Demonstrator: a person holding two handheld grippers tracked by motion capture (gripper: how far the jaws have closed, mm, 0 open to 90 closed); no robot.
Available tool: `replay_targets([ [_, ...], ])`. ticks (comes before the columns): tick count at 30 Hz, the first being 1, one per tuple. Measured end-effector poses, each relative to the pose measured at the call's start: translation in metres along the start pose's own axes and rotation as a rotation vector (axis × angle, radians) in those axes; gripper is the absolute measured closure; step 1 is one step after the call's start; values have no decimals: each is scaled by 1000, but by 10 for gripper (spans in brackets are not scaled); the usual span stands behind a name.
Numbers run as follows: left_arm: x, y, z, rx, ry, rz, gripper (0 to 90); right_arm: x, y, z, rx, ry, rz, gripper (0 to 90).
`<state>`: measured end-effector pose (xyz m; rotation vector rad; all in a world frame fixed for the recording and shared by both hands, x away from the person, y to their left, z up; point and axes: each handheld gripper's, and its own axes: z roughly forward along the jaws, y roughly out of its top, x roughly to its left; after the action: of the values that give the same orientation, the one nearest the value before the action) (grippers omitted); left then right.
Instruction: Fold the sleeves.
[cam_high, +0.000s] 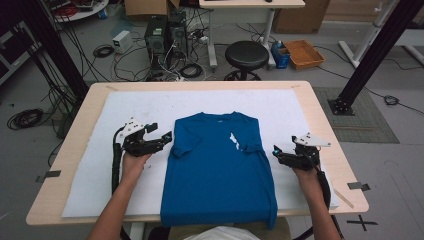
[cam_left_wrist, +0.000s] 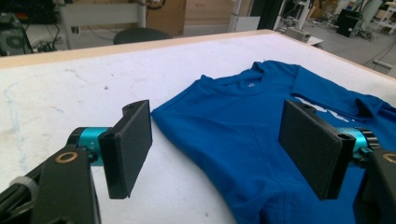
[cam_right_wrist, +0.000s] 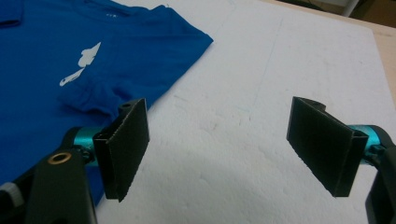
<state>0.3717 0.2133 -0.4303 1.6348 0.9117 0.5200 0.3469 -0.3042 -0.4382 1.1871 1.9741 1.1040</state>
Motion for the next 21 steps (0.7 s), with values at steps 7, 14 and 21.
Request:
replay_targets([
  [7, 1, -7, -12, -32, -22, 60, 262, -3, 8, 5, -32, 19, 50, 201],
  [14, 1, -9, -27, -37, 2, 51, 252, 0, 16, 14, -25, 22, 46, 177],
  [21, 8, -13, -43, -67, 56, 12, 241, 3, 25, 17, -13, 19, 52, 175],
])
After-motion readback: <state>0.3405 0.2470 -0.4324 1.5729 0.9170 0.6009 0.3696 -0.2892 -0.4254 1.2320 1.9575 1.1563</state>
